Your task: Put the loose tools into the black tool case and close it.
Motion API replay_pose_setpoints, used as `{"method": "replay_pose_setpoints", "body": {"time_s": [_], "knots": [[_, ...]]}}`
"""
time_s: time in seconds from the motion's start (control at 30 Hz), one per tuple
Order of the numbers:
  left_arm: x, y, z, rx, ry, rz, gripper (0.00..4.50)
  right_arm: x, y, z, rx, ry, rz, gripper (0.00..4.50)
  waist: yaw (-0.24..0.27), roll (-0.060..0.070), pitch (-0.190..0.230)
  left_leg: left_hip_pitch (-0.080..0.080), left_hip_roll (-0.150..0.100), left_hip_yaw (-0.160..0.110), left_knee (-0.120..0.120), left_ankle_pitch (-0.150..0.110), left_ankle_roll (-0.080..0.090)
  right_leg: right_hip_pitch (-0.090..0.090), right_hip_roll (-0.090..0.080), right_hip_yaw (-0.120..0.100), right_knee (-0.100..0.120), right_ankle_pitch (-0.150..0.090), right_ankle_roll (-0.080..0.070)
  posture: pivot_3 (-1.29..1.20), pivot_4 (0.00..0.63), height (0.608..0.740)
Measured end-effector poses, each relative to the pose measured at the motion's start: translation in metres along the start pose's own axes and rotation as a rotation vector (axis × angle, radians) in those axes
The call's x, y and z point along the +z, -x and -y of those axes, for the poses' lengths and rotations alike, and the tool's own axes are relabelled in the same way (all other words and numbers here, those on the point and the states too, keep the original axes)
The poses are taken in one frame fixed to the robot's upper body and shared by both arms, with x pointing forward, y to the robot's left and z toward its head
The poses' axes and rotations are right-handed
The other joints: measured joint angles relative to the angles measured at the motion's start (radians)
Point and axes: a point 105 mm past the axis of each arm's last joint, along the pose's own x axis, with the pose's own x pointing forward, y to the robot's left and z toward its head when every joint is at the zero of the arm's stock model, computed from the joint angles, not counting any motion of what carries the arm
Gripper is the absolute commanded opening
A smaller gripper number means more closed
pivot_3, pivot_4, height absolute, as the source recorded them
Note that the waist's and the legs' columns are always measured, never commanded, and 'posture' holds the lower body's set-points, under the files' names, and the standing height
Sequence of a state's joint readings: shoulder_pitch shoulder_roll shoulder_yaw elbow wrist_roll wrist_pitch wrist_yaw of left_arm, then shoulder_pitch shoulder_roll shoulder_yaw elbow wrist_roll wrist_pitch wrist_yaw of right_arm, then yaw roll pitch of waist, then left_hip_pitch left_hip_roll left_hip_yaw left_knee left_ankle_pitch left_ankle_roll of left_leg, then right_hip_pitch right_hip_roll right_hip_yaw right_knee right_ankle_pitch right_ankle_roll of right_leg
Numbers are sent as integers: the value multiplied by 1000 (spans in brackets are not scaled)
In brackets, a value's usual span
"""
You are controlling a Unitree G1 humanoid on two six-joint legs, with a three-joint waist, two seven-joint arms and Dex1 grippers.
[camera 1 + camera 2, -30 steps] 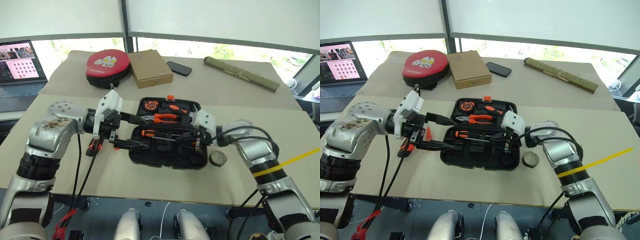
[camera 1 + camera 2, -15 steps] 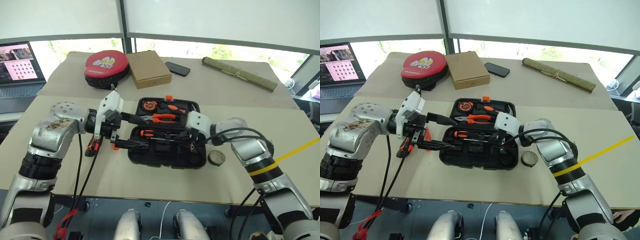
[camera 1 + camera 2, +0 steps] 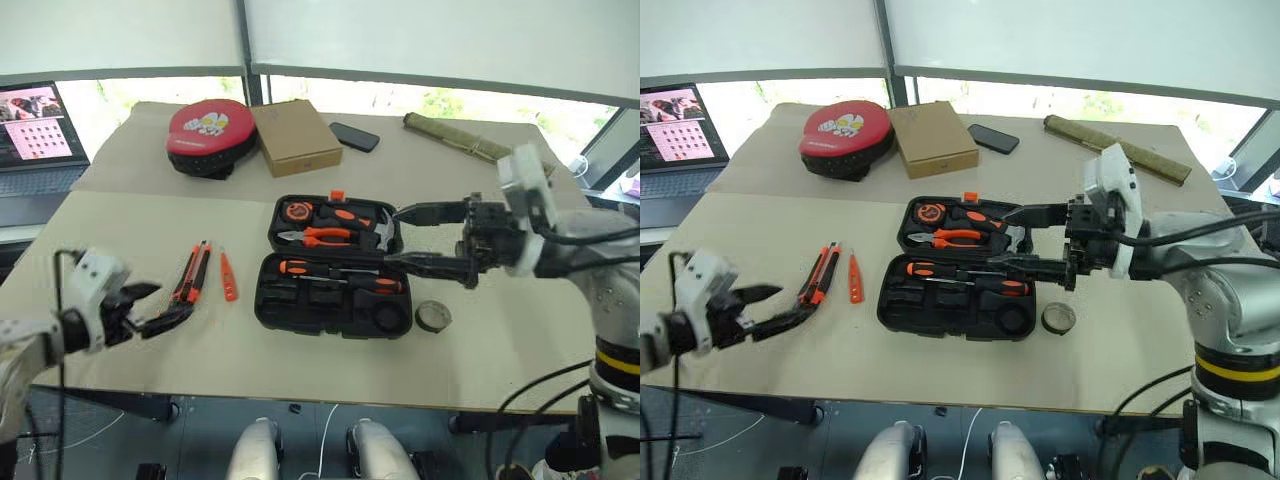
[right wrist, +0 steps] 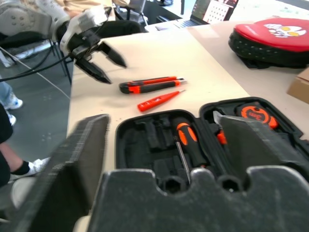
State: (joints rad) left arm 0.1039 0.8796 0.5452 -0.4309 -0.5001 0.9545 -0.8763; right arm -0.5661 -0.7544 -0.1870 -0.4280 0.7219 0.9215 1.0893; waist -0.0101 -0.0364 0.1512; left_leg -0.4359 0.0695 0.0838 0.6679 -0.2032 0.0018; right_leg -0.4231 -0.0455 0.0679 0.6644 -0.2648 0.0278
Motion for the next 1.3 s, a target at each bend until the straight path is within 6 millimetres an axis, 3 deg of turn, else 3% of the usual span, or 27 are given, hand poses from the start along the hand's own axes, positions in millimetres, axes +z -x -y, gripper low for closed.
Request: {"method": "replay_pose_setpoints", "body": {"time_s": [0.1, 0.2, 0.3, 0.43, 0.63, 0.87, 1.03, 1.17, 1.3], "knots": [[10, 3, 2, 25, 52, 33, 4500, 0, -2, -5, 1, 1, 4, 4457, 12, 0, 0, 1, 0, 0, 0, 1, -1, 1, -1, 0, -1, 0, 0, 0, 150, 740], [34, -8, 11, -12, 114, 87, 4500, -1, -3, -6, -17, -1, 7, 4457, 20, -3, 0, 1, -1, 0, 1, 1, -1, 2, -1, 0, 0, 0, 1, 0, 150, 740], [62, -36, 15, 19, 239, 95, 4500, 0, -1, -5, -52, 8, 6, 4457, 27, -5, 0, 1, -2, -1, 1, 2, 0, 3, 0, 0, -1, 1, 3, 0, 150, 740], [63, -74, 21, 52, 314, -51, 4500, -3, 0, -9, -85, 9, 8, 4457, 6, -8, -1, 0, -2, -4, 0, 1, 0, 2, 0, 2, 0, 2, 3, 0, 150, 740], [87, -98, 11, 146, 399, -82, 4500, -14, 0, -13, -148, -14, 11, 4457, -5, -8, 0, -2, -3, -11, 0, 1, 0, 0, 0, 1, 0, 2, 3, 0, 150, 740], [71, -116, 26, 127, 433, -230, 4500, -18, -1, -16, -193, -20, 36, 4457, -3, -8, 0, -2, -3, -13, 0, 1, -1, 0, -1, 1, 0, 2, 3, 0, 150, 740], [56, -119, 24, 176, 476, -323, 4500, -17, -2, -15, -222, -21, 55, 4457, -2, -8, 0, -2, -4, -13, 0, 2, -1, 0, -1, 1, 0, 2, 3, 0, 150, 740], [56, -120, 24, 186, 484, -346, 4500, -19, -2, -18, -229, -23, 55, 4457, -1, -8, 0, -1, -4, -13, 0, 2, -1, 1, -1, 1, 0, 2, 3, 0, 150, 740], [54, -122, 22, 223, 496, -374, 3434, -18, -1, -19, -240, -14, 59, 4500, -1, -8, 0, -1, -5, -12, 0, 2, -2, 1, -1, 1, 0, 2, 3, 0, 150, 740]]}}
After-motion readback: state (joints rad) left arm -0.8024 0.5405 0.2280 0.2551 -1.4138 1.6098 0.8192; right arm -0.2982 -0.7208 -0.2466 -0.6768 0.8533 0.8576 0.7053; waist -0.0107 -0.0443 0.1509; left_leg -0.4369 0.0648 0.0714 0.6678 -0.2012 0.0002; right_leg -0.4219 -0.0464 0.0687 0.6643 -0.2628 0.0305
